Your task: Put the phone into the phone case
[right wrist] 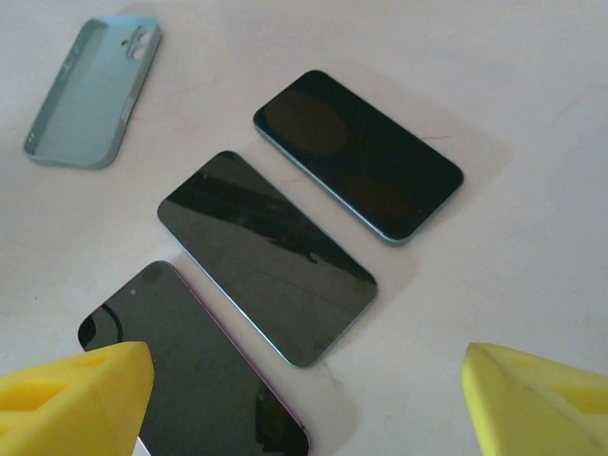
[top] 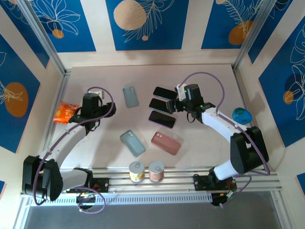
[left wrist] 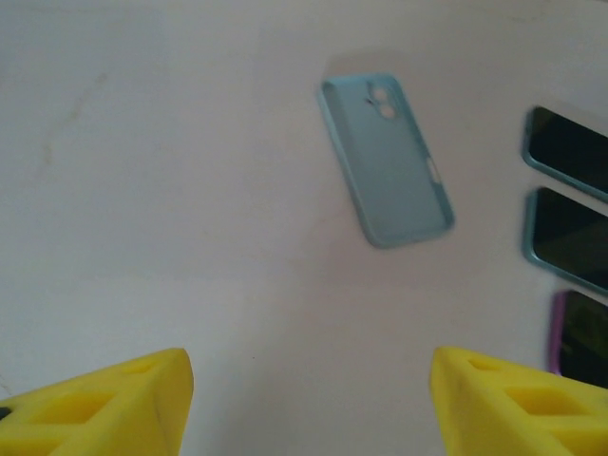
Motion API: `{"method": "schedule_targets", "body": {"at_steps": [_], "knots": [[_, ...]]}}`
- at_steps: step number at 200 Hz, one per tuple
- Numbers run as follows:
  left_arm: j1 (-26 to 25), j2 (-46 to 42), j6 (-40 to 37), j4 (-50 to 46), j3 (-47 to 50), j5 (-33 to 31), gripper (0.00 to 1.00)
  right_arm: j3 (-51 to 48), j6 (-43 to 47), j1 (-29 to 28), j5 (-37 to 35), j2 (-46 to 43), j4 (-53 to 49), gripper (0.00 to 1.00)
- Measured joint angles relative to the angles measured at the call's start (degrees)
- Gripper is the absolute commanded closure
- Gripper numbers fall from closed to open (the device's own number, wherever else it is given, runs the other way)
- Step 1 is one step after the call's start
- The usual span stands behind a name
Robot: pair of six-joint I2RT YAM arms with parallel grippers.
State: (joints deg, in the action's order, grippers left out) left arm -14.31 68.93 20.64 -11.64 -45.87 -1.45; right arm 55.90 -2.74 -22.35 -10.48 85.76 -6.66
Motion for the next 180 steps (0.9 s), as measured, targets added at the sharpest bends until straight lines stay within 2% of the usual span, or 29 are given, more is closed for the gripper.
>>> {"method": "schedule_targets", "body": {"at_steps": [12, 17, 34, 44, 111, 180], "knots": [[-1.01, -0.63, 0.79, -1.40, -0.04, 1.05, 0.33, 2.97, 1.01, -0.96, 0.39, 3.06, -1.62, 0.15], [-1.40, -0.98, 1.20, -2.27, -0.04, 1.42, 0.33, 4.13, 1.31, -1.36, 0.66, 4.35, -2.21, 0.11], [-2.12, -1.90, 2.05, -3.74, -0.04, 2.51, 0.33, 7.87, 2.49, -2.12, 1.84, 8.57, -4.17, 0.09], [-2.23, -2.29, 2.38, -4.31, -0.04, 3.08, 0.33, 10.21, 2.93, -2.43, 2.84, 11.28, -5.53, 0.00], [-2.34, -2.89, 2.89, -7.54, -0.02, 5.64, 0.32, 22.27, 5.03, -2.05, 6.01, 24.98, -12.26, 0.01], [-2.34, -2.97, 2.43, -7.76, 0.07, 5.97, 0.31, 29.35, 6.19, -1.49, 4.68, 30.49, -17.77, 0.01]]}}
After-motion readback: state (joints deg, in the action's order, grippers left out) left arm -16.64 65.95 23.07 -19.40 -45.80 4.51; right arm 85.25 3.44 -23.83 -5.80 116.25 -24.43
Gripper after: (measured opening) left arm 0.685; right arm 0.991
